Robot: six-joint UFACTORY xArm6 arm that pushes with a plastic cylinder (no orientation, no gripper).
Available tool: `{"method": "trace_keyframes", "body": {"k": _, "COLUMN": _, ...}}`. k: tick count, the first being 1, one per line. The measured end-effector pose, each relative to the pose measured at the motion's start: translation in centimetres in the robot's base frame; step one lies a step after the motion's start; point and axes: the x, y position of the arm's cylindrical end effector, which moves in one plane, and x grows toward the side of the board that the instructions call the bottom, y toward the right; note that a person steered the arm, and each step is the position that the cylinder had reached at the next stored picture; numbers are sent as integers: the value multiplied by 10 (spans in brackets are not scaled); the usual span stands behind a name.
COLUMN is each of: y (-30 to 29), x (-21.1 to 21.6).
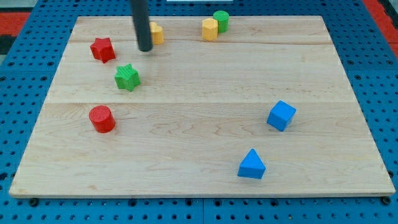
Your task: Place the yellow heart towards top side of the board
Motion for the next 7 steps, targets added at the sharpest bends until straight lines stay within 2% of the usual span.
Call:
{"method": "trace_keyframes", "body": {"k": 1, "y": 9, "x": -53}}
{"method": "trace_keyframes", "body": {"k": 2, "y": 78, "x": -58}}
{"method": "trace_keyframes", "body": {"k": 3, "y": 92, "x": -58}}
{"method": "trace_keyframes", "body": {"k": 4, "y": 49, "x": -33}}
{"method": "trace_keyframes", "body": {"k": 6, "y": 87, "x": 13}}
{"method": "trace_keyframes", "body": {"k": 7, "y": 95, "x": 13}}
